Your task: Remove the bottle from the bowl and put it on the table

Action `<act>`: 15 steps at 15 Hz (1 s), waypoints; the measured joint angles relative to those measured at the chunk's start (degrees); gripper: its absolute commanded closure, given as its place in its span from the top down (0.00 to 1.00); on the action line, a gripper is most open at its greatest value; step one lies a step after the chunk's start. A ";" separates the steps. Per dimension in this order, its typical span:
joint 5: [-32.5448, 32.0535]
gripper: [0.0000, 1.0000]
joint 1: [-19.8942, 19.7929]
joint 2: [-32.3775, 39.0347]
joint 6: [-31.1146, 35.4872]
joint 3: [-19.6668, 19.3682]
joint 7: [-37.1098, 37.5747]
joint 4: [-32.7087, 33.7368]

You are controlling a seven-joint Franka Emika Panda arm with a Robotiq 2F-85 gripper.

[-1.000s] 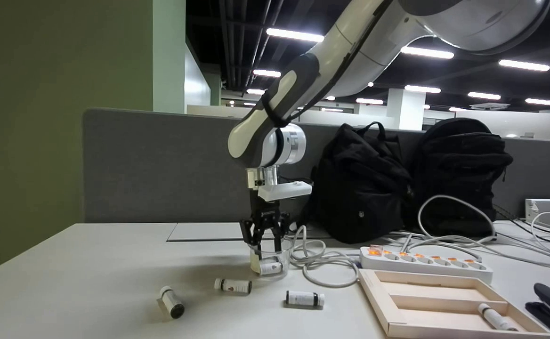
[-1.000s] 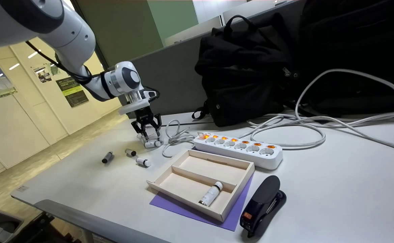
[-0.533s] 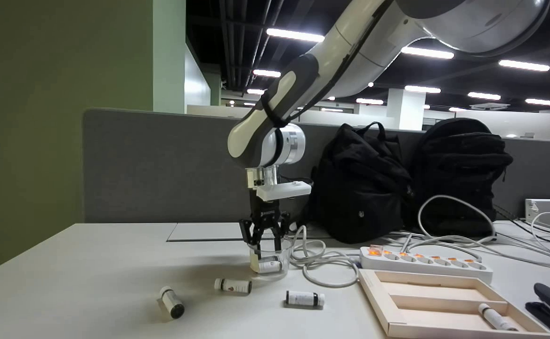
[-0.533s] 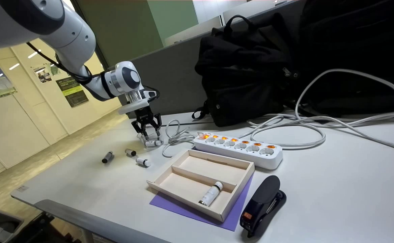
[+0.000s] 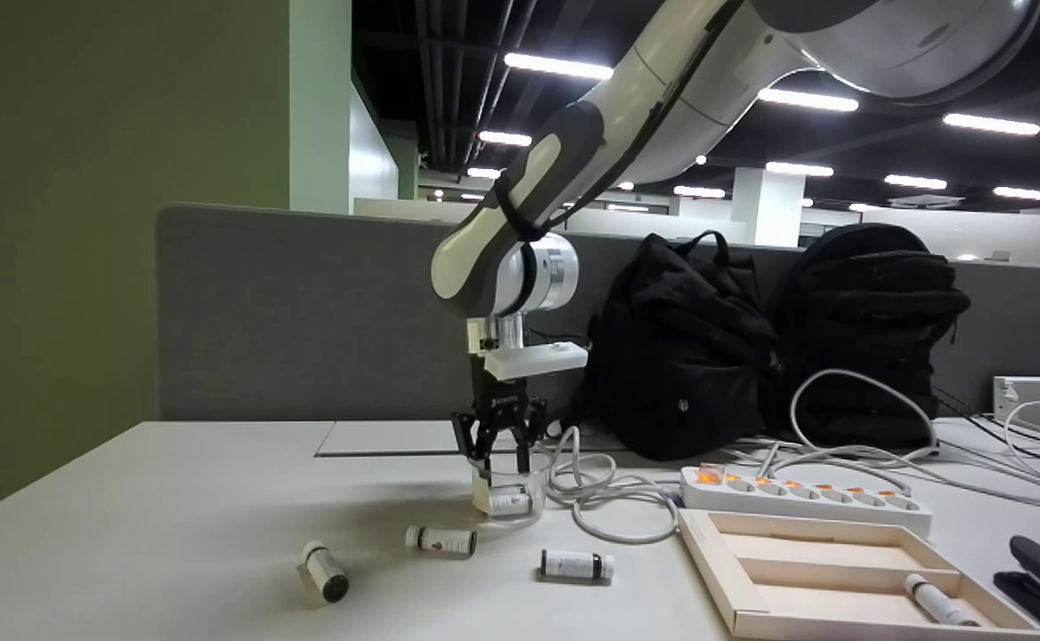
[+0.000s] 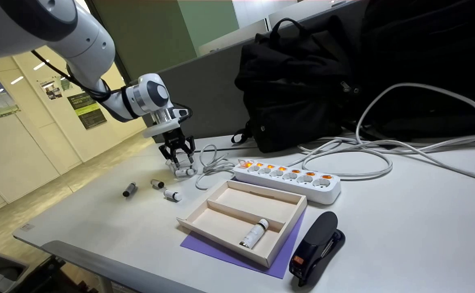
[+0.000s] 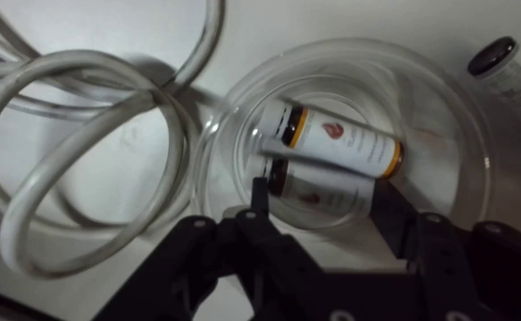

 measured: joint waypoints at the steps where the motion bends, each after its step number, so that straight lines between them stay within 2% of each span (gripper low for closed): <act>1: -0.25 0.88 0.19 -1.17 2.89 -0.44 0.27 -1.63; 5: -0.33 0.88 0.30 -3.02 3.36 -0.34 -2.51 -3.79; 8: -1.08 0.88 0.14 -2.94 1.16 0.41 -9.51 -3.81; 14: -6.77 0.88 -1.20 -2.95 -1.53 1.12 -26.37 -3.59; 15: -7.64 0.63 -1.48 -2.95 -1.89 1.33 -29.30 -3.45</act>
